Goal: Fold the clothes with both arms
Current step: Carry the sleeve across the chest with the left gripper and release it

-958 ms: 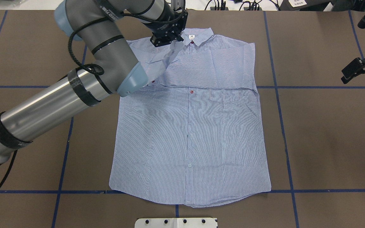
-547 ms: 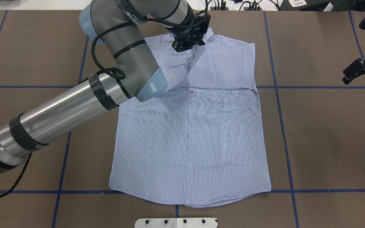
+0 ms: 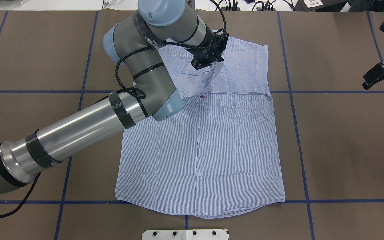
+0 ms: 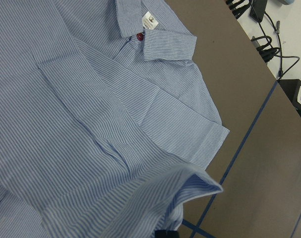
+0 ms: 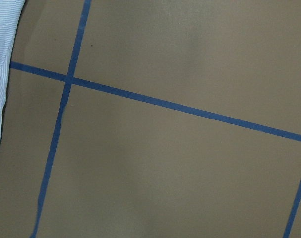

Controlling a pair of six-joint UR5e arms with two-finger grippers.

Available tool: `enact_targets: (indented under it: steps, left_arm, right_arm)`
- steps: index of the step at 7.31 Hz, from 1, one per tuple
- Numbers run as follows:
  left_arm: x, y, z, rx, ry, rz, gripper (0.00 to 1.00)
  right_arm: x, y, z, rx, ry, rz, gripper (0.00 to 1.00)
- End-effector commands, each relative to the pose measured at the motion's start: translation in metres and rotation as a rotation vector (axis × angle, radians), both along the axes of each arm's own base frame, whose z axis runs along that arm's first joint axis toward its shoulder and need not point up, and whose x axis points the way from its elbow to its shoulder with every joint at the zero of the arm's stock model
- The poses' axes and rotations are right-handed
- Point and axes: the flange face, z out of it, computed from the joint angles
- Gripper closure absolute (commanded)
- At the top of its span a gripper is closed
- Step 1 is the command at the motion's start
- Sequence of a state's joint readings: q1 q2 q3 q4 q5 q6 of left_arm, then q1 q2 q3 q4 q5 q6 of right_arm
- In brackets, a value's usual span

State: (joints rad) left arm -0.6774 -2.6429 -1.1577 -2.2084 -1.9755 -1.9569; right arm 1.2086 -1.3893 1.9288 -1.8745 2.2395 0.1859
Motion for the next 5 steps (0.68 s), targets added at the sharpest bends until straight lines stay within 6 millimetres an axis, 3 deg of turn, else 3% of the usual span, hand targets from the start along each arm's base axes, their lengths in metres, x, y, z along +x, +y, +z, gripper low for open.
enact_targets:
  steps: [1,2,3,4,5]
  left_arm:
    - [0.066,0.047,0.021,0.003,0.001,0.026,1.00]
    - [0.094,0.073,0.023,-0.010,-0.003,-0.005,1.00]
    - [0.095,0.076,0.020,-0.037,0.040,-0.022,1.00]
    - [0.092,0.078,0.018,-0.012,0.063,-0.019,0.22]
    - [0.089,0.080,0.015,0.018,0.095,-0.016,0.00]
  right_arm:
    - [-0.001,0.000,0.000,-0.001,-0.002,-0.001,0.00]
    - [0.000,0.000,0.000,-0.001,-0.004,-0.001,0.00]
    - [0.000,0.000,0.001,-0.004,-0.003,-0.001,0.00]
    - [-0.001,0.000,-0.001,-0.002,-0.006,-0.003,0.00]
    - [-0.002,0.000,-0.002,-0.002,-0.008,-0.002,0.00]
